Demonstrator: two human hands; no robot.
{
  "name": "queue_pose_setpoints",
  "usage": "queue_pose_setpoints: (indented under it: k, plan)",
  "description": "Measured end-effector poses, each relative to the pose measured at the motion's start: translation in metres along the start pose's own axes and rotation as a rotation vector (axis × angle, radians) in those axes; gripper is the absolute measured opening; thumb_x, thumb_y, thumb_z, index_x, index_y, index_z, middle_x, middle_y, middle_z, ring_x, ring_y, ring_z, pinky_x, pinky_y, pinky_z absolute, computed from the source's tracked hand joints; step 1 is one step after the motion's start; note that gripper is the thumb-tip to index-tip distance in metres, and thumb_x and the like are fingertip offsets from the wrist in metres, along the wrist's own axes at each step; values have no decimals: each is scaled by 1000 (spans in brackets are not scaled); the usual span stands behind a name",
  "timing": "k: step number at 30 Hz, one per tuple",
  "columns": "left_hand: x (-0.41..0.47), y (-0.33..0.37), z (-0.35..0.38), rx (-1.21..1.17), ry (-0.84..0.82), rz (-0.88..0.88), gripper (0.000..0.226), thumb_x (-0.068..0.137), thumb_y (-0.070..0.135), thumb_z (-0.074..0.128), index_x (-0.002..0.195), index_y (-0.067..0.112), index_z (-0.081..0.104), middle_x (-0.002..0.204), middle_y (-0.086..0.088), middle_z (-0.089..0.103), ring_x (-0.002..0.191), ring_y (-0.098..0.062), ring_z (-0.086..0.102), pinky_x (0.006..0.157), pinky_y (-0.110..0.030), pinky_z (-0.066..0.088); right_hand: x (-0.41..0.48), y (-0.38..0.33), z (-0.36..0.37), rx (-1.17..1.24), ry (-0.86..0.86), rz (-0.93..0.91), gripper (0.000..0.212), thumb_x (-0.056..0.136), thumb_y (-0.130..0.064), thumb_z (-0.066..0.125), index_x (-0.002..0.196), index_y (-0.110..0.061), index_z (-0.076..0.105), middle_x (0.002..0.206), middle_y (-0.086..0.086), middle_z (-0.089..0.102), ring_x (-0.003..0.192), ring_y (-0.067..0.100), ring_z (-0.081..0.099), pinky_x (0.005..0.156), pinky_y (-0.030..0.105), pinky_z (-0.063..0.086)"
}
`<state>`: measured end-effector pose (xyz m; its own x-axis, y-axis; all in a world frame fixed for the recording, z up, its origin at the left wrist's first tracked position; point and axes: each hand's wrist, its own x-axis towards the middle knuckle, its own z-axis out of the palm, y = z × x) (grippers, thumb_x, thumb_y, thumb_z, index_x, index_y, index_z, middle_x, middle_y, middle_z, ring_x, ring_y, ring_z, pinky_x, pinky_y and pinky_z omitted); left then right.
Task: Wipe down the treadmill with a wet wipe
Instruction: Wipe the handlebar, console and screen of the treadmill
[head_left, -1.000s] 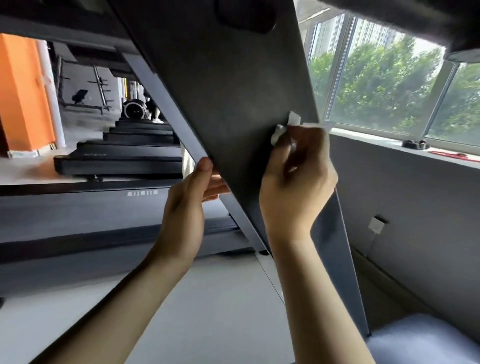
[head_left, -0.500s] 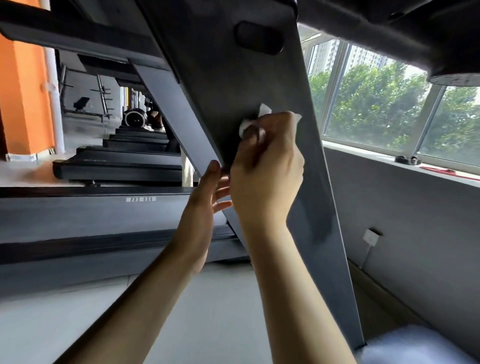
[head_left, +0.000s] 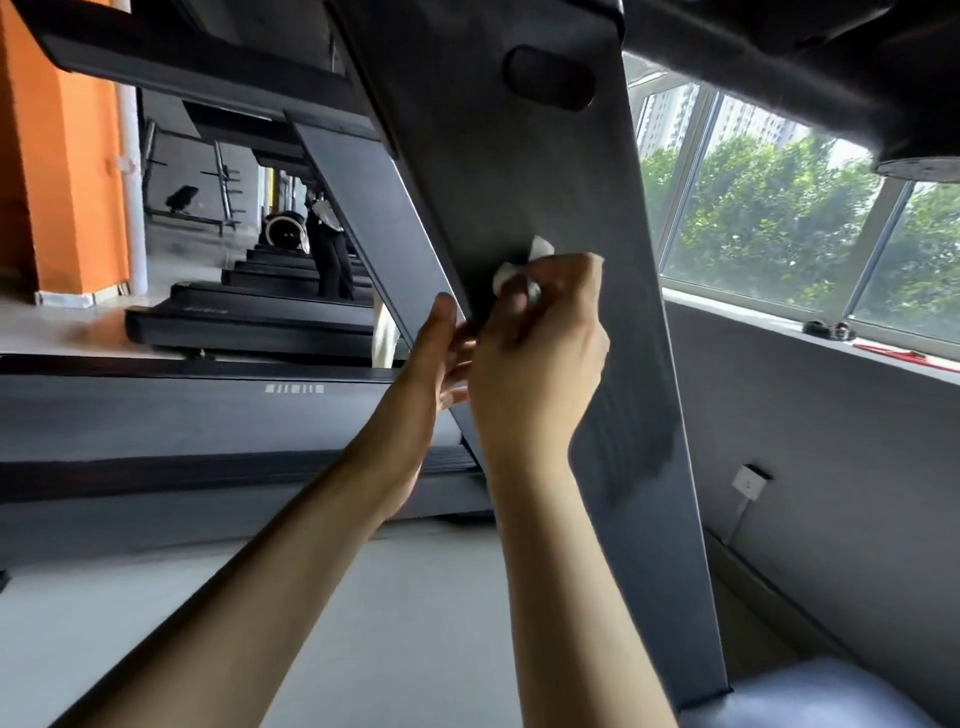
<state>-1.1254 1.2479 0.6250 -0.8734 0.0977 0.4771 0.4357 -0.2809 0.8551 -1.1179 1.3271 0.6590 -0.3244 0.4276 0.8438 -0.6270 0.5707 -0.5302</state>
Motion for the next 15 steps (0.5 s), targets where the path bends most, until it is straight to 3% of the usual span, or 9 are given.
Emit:
queue_pose_setpoints:
  k: [2, 5, 6, 9, 11, 13, 15]
  plan:
    - [-2, 1, 0, -35, -3, -20, 51, 100, 64, 35, 122, 32, 69, 129, 10, 71, 128, -4, 59, 122, -40, 32, -3, -8, 6, -24, -56, -112, 36, 85, -35, 41, 105, -11, 60, 88, -6, 70, 69, 12, 53, 54, 19, 34]
    - [0, 3, -4, 93, -44, -15, 74, 95, 72, 26, 131, 22, 67, 127, 1, 72, 125, -12, 63, 116, -41, 37, -40, 53, -2, -133, 51, -57, 23, 96, -18, 56, 115, -6, 61, 122, -9, 69, 89, 19, 58, 55, 13, 32]
    - [1, 3, -4, 132, -56, -15, 78, 92, 71, 23, 133, 21, 66, 127, 3, 72, 123, -11, 63, 112, -40, 38, -56, 81, -11, -165, 101, 43, 16, 97, -19, 54, 111, -11, 58, 127, -6, 69, 88, 22, 61, 56, 16, 29]
    - [3, -1, -2, 147, -23, 9, 72, 89, 70, 30, 127, 22, 68, 122, 6, 74, 115, -8, 66, 107, -40, 40, -85, 145, -38, -216, 200, 560, 9, 103, -19, 43, 111, -17, 47, 118, 7, 71, 96, 40, 65, 68, 32, 31]
    - [5, -6, 1, 112, 57, 35, 60, 86, 71, 45, 120, 28, 70, 119, 6, 74, 112, -10, 67, 107, -42, 44, -84, 148, -42, -230, 215, 666, 13, 103, -13, 43, 115, -15, 47, 118, 4, 69, 101, 40, 63, 70, 33, 30]
    - [6, -13, 3, 103, 121, 66, 65, 80, 70, 55, 128, 27, 69, 129, 6, 71, 120, -14, 64, 107, -43, 47, -69, 112, -29, -177, 202, 452, 18, 101, -9, 48, 116, -18, 51, 123, 0, 69, 103, 30, 65, 69, 30, 33]
    - [4, -21, 7, 57, 130, 83, 58, 85, 61, 58, 126, 22, 70, 127, 1, 72, 122, -18, 64, 109, -44, 47, -55, 68, -15, -105, 99, 68, 20, 98, -6, 53, 110, -20, 60, 114, 0, 72, 91, 19, 65, 64, 28, 37]
